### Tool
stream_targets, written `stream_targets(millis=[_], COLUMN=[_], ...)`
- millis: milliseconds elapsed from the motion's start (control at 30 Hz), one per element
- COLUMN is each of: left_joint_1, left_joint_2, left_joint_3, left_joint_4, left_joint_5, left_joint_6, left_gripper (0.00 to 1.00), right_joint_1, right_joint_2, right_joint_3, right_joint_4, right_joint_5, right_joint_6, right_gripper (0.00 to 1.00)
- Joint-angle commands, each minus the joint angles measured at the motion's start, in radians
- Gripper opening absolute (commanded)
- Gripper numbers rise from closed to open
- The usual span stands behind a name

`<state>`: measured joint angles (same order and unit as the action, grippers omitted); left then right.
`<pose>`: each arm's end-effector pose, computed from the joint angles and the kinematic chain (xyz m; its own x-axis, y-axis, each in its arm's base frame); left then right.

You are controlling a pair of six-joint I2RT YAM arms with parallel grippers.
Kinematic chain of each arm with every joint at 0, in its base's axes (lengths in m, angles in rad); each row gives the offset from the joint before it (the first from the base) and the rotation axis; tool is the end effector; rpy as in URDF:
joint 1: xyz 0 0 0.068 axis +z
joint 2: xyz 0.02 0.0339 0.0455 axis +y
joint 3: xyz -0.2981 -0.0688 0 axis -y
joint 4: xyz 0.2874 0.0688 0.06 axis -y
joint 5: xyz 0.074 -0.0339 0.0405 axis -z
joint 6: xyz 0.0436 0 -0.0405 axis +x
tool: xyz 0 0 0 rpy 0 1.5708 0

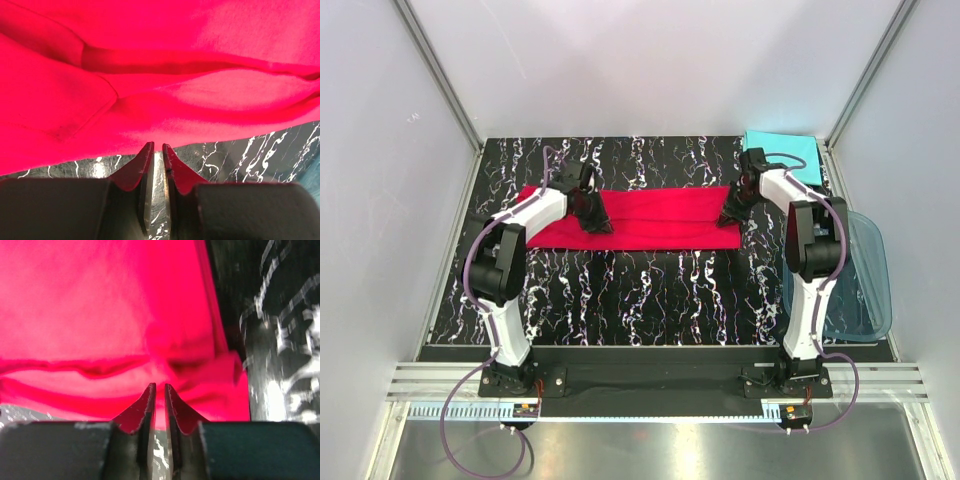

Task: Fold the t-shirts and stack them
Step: Fold the tshirt

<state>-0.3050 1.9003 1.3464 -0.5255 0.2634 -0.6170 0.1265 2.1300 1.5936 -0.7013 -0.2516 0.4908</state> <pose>0.4232 -0.1451 0.1931 -0.9215 -0.2956 -0.2520 -0.1545 0.8742 -0.4602 0.4885 0.0731 0.1611 -0.9225 0.3428 -0.1775 0.2629 0.8945 0.3616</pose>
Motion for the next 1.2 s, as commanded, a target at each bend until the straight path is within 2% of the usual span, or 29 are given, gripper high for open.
stream_targets(millis=[0,167,567,800,933,1067,1167], left_joint_1=[0.027,0.063,0.063,0.075,0.086,0.087,0.087], left_joint_2=[-0.041,-0.020,0.124,0.226,0.226,0.168,0.106], left_joint_3=[0.043,0.071,0.111,0.180,0.197,0.137,0.027], left_joint_4=[0.016,0.015,0.055,0.064,0.047,0.033,0.047], left_joint_5=[-0.018,-0.006,0.016,-0.035,-0.078,-0.089,-0.090], left_joint_6=[0.011,0.019,0.000,0.005,0.025,0.062,0.088], left_gripper=[0.17,0.16,0.15,0.12,0.11,0.11,0.11], right_joint_1=[0.002,0.004,-0.004,-0.010,-0.008,-0.010,-0.008], right_joint_2=[-0.134,-0.165,-0.093,-0.091,-0.114,-0.143,-0.182], right_joint_3=[-0.040,-0.142,-0.202,-0.253,-0.287,-0.326,-0.375], right_joint_4=[-0.023,0.017,0.051,0.033,0.033,0.023,0.023], right_joint_5=[0.002,-0.034,0.009,0.029,0.038,0.037,0.025], right_joint_6=[-0.028,-0.024,-0.046,-0.052,-0.055,-0.054,-0.040], right_gripper=[0.19,0.20,0.18,0.18,0.18,0.18,0.18])
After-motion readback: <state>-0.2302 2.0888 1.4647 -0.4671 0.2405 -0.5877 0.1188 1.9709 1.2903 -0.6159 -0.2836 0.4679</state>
